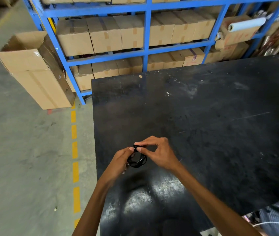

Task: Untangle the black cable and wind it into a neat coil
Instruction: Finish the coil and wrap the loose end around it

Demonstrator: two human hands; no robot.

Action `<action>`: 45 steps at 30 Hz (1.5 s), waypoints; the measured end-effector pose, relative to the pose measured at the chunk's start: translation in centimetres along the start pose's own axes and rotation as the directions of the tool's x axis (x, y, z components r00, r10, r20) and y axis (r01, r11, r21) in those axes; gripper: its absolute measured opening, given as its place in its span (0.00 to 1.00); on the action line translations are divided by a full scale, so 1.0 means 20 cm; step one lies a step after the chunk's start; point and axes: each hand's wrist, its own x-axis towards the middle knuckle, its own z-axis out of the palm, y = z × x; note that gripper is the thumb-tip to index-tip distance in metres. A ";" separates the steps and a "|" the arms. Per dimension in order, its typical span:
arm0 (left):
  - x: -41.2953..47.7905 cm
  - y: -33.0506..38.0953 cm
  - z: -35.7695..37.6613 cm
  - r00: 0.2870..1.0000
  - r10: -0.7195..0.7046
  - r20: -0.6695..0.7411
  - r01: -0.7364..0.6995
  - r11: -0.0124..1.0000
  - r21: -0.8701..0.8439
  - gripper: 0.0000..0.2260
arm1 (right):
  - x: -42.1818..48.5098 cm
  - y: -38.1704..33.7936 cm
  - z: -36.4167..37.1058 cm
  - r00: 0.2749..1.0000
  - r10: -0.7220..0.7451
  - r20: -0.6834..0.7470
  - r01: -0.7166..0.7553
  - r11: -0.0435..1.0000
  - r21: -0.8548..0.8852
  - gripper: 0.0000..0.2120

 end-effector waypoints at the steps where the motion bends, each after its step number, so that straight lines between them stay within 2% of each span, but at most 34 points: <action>1: 0.00 0.00 0.00 1.000 -0.018 0.016 0.018 1.000 0.008 0.16 | 0.00 0.00 -0.01 1.000 -0.017 0.005 0.017 1.000 -0.023 0.08; 5: -0.01 0.01 0.00 0.991 -0.060 0.120 0.063 0.998 -0.020 0.17 | 0.02 -0.01 -0.04 0.990 -0.124 0.073 0.134 0.978 -0.158 0.04; 9: -0.02 0.01 0.00 0.978 -0.087 0.190 0.099 0.994 -0.054 0.20 | 0.00 -0.02 -0.05 0.958 -0.251 0.135 0.284 0.884 -0.372 0.04; 17: 0.00 -0.03 0.00 0.956 -0.078 0.283 0.108 0.990 -0.092 0.18 | 0.03 0.04 -0.05 0.974 -0.135 0.181 0.181 0.945 -0.271 0.06; 22: 0.05 -0.04 0.02 0.958 -0.117 0.262 0.103 0.993 0.064 0.17 | 0.07 0.17 -0.10 0.964 0.066 0.256 -0.047 0.995 -0.083 0.05; 25: 0.10 -0.05 0.08 0.979 -0.097 0.180 0.065 0.982 0.178 0.15 | 0.06 0.33 -0.16 0.964 0.237 0.117 -0.229 0.970 -0.077 0.05; 28: 0.15 -0.10 0.12 0.988 -0.088 0.125 0.062 0.978 0.198 0.16 | 0.00 0.56 -0.24 0.896 0.439 -0.062 -0.443 0.879 -0.174 0.06; 32: 0.20 -0.16 0.15 0.993 -0.090 0.076 0.079 0.987 0.143 0.16 | -0.13 0.80 -0.33 0.739 0.642 -0.205 -0.667 0.653 -0.358 0.13; 34: 0.22 -0.19 0.16 0.995 -0.077 0.068 0.069 0.991 0.119 0.15 | -0.20 0.88 -0.34 0.666 0.709 -0.230 -0.734 0.570 -0.369 0.16; 38: 0.23 -0.23 0.20 0.996 -0.067 0.052 0.059 0.987 0.149 0.14 | -0.23 0.95 -0.29 0.587 0.774 -0.238 -0.800 0.511 -0.314 0.19; 45: 0.25 -0.24 0.21 0.993 -0.113 0.036 0.109 0.989 0.096 0.12 | -0.20 0.97 -0.23 0.547 0.791 -0.273 -0.825 0.455 -0.335 0.19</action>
